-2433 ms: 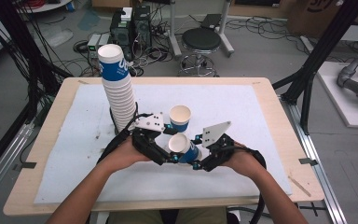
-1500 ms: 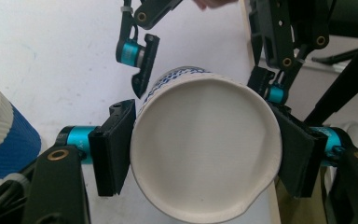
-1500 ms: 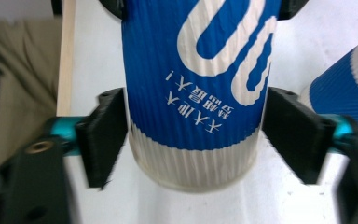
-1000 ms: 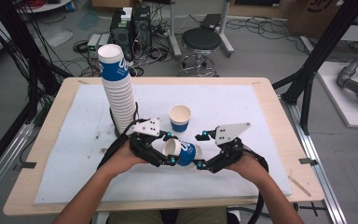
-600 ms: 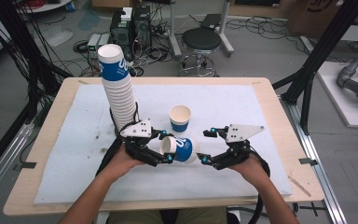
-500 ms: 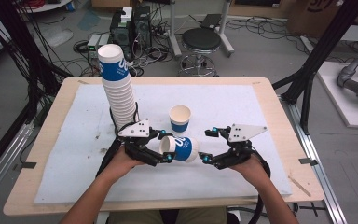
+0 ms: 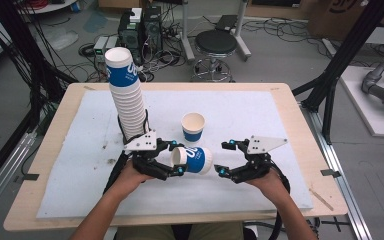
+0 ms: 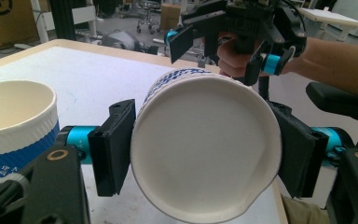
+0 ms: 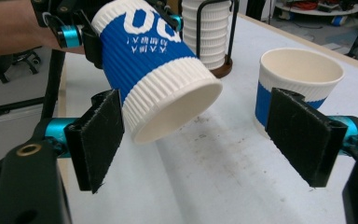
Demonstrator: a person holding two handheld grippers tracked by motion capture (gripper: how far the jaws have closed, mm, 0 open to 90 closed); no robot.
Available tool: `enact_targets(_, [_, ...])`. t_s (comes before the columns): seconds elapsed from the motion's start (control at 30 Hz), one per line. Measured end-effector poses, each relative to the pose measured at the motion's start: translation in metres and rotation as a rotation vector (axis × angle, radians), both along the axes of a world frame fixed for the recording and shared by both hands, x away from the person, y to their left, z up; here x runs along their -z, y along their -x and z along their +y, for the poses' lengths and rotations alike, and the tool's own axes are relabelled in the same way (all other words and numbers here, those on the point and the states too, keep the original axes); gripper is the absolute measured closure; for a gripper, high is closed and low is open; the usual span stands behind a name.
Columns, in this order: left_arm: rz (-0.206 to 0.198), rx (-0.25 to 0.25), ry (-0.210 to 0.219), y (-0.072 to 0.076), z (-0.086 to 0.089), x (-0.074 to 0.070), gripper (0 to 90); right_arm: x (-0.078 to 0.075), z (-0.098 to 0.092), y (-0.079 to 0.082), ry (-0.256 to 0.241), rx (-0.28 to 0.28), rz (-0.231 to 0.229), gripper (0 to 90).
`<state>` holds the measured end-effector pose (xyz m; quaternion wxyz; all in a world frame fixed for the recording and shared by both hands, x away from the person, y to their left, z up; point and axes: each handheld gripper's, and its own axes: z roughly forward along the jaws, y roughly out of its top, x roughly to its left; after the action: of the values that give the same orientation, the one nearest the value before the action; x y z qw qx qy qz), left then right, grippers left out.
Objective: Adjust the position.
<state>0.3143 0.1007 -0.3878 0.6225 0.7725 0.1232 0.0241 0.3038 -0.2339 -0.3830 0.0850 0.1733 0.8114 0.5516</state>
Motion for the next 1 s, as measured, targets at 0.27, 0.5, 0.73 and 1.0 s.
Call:
enact_targets(0.27, [-0.004,0.019,0.022,0.001,0.000,-0.001,29.7,0.007,0.005,0.000,0.014,-0.036,0.026,19.9])
enact_targets(0.5, [0.000,0.059,0.054,0.003,-0.002,-0.002,29.9,0.009,0.007,0.000,0.013,-0.073,0.049,19.9])
enact_targets(0.73, [0.000,0.101,0.079,0.004,-0.005,-0.004,30.2,0.012,0.012,0.000,0.006,-0.128,0.072,18.0])
enact_targets(1.0, [0.001,0.140,0.096,0.004,-0.010,-0.005,30.2,0.013,0.020,-0.001,-0.020,-0.184,0.081,13.9])
